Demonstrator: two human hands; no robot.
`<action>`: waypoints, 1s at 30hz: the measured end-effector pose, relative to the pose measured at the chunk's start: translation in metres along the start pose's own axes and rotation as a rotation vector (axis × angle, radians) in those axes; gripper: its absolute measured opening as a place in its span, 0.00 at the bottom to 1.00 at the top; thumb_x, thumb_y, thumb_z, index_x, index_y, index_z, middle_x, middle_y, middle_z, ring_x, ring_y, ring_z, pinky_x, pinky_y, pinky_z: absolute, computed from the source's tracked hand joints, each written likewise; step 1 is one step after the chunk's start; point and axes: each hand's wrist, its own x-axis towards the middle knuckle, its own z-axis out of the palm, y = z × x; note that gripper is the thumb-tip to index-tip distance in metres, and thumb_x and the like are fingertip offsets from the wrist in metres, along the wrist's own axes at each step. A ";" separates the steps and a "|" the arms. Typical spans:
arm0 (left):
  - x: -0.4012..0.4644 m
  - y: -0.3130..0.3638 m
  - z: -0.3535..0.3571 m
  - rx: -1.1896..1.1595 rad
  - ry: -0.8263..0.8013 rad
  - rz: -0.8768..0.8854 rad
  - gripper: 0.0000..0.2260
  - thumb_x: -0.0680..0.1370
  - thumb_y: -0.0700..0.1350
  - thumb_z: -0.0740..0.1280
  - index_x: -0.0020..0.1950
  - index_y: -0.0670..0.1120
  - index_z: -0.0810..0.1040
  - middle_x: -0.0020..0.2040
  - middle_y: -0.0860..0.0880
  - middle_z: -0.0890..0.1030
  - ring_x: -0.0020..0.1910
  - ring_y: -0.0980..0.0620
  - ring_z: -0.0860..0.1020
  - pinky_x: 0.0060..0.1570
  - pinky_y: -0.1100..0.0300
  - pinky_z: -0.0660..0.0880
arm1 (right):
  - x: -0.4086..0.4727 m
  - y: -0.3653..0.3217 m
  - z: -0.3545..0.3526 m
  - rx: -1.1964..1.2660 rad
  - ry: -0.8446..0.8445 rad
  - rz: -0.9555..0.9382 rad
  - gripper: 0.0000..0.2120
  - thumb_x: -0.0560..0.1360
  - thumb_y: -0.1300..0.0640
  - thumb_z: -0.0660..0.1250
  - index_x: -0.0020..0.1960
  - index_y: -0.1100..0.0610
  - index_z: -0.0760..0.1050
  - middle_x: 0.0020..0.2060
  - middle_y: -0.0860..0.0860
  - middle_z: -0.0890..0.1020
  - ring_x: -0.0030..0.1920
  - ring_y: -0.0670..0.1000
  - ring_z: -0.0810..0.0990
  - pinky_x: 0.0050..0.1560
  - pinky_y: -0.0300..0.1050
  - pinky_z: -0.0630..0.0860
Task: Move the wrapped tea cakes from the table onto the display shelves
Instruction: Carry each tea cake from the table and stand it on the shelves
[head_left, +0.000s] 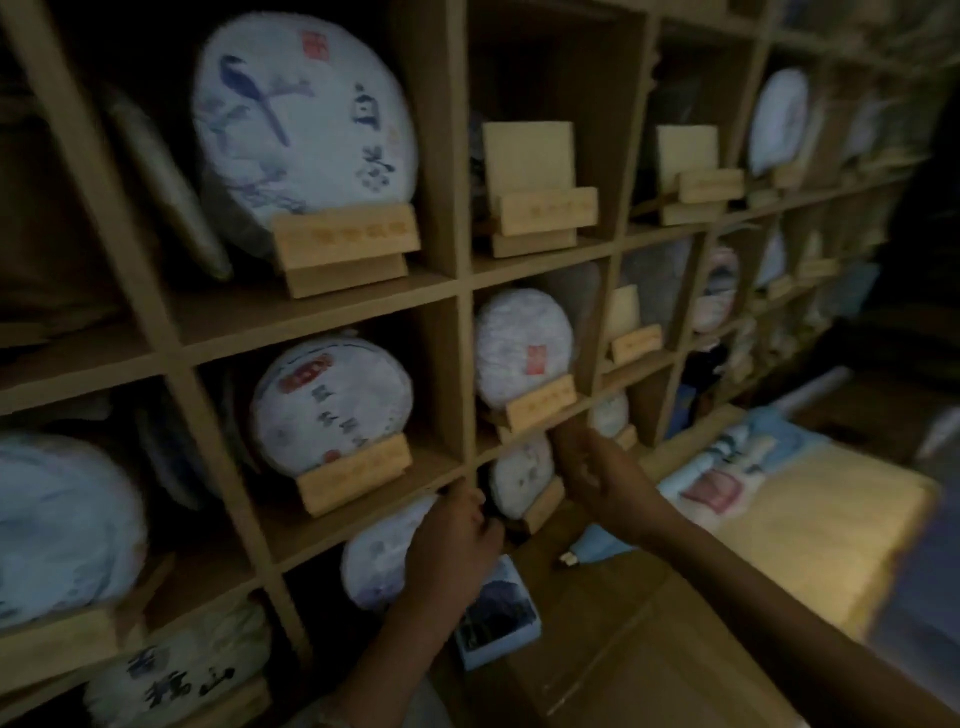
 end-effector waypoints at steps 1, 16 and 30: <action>-0.004 0.005 0.016 -0.005 -0.056 -0.003 0.06 0.78 0.45 0.67 0.54 0.48 0.73 0.45 0.49 0.80 0.45 0.51 0.78 0.43 0.53 0.76 | -0.017 0.010 -0.005 -0.010 -0.004 0.060 0.14 0.77 0.72 0.62 0.61 0.74 0.70 0.56 0.67 0.77 0.51 0.59 0.76 0.52 0.43 0.74; -0.171 0.256 0.206 -0.089 -0.534 0.532 0.09 0.75 0.49 0.68 0.53 0.53 0.72 0.44 0.53 0.78 0.41 0.53 0.78 0.35 0.60 0.71 | -0.422 0.058 -0.204 -0.278 0.435 0.857 0.22 0.77 0.60 0.66 0.70 0.56 0.66 0.64 0.56 0.75 0.65 0.54 0.75 0.65 0.46 0.71; -0.640 0.485 0.236 -0.146 -1.017 1.205 0.13 0.75 0.49 0.66 0.57 0.48 0.72 0.50 0.48 0.81 0.50 0.47 0.78 0.48 0.52 0.76 | -0.919 -0.149 -0.280 -0.396 0.963 1.364 0.21 0.76 0.60 0.68 0.67 0.58 0.69 0.60 0.57 0.77 0.61 0.56 0.77 0.61 0.47 0.72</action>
